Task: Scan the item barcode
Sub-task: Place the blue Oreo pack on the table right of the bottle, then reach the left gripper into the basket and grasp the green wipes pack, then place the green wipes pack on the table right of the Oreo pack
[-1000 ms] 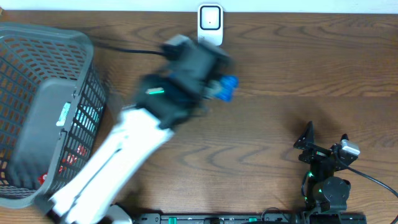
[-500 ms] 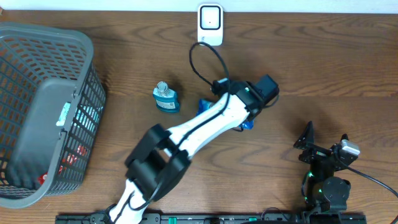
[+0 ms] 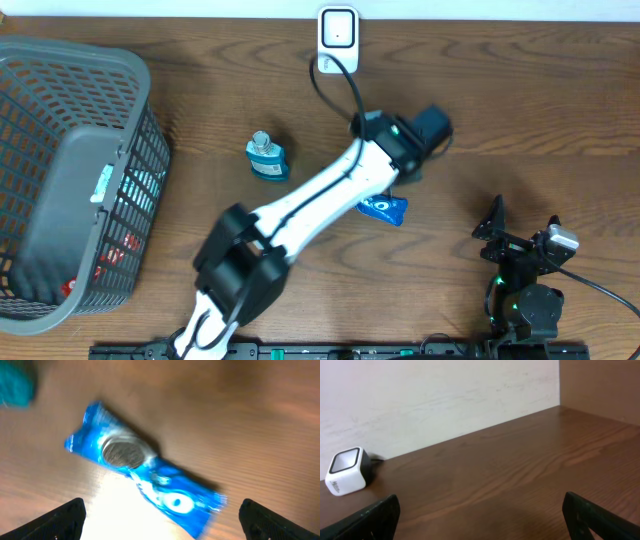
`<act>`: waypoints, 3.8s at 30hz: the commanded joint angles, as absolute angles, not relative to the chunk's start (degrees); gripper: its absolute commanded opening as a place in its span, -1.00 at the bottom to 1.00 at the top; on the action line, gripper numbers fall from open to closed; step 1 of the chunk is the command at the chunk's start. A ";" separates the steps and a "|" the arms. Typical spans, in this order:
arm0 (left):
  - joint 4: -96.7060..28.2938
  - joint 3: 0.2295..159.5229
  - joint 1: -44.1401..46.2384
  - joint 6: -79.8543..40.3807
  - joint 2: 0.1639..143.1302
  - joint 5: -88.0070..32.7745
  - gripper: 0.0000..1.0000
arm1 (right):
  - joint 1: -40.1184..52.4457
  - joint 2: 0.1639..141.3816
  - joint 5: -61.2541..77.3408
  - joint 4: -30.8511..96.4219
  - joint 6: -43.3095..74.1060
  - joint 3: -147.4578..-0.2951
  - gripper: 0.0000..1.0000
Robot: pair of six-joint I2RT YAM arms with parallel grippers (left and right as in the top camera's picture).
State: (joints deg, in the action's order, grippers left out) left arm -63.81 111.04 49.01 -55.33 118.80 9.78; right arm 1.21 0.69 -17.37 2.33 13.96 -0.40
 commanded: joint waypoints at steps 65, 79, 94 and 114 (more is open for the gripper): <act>-52.82 77.28 -26.55 -43.77 106.41 -2.11 -0.39 | 1.87 0.38 -17.28 2.57 13.19 -0.32 0.99; -70.70 112.88 -30.04 -42.09 86.48 -10.81 -0.38 | 1.87 0.38 -17.28 2.57 13.19 -0.32 0.98; -62.13 114.13 28.18 -43.11 91.83 -3.81 -0.36 | 1.87 0.38 -17.28 2.59 13.19 -0.32 0.98; -50.26 114.13 50.04 -43.77 129.91 -15.90 -0.31 | 1.87 0.38 -17.28 2.59 13.19 -0.32 0.99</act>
State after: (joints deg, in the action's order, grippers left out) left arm -50.52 113.97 49.17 -43.51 127.76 -12.58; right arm 1.21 0.69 -17.34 2.33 13.96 -0.40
